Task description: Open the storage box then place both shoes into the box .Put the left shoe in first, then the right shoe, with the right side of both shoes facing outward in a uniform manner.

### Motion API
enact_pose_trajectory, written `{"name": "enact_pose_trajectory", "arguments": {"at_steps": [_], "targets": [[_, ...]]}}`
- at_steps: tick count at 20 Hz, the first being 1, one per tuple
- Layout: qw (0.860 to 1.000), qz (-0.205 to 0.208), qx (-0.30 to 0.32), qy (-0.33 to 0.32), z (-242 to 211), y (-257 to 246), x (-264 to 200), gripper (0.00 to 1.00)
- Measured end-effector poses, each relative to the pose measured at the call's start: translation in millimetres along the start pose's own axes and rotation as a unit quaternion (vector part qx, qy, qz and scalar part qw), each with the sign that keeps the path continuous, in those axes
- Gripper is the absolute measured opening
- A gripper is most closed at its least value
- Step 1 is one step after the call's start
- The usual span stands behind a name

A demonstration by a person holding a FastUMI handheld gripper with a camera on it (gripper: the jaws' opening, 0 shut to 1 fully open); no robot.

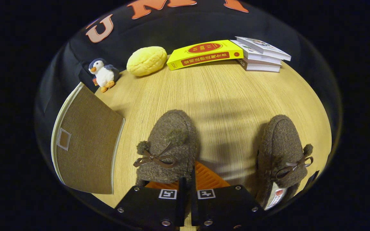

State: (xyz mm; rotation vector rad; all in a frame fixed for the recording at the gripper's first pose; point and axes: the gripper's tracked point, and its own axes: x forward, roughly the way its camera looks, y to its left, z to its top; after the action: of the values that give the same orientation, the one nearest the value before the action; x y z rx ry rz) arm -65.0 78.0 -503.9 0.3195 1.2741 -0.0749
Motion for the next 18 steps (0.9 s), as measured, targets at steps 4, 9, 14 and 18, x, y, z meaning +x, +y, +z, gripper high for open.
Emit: {"name": "enact_pose_trajectory", "arguments": {"at_steps": [4,9,14,18], "targets": [[0.999,0.019,0.031,-0.023,26,23,-30,0.05],[0.995,0.058,0.050,-0.071,71,75,-85,0.05],[0.992,0.072,0.046,-0.098,99,126,-124,0.05],[0.990,0.095,0.032,-0.101,105,181,-135,0.05]]}}
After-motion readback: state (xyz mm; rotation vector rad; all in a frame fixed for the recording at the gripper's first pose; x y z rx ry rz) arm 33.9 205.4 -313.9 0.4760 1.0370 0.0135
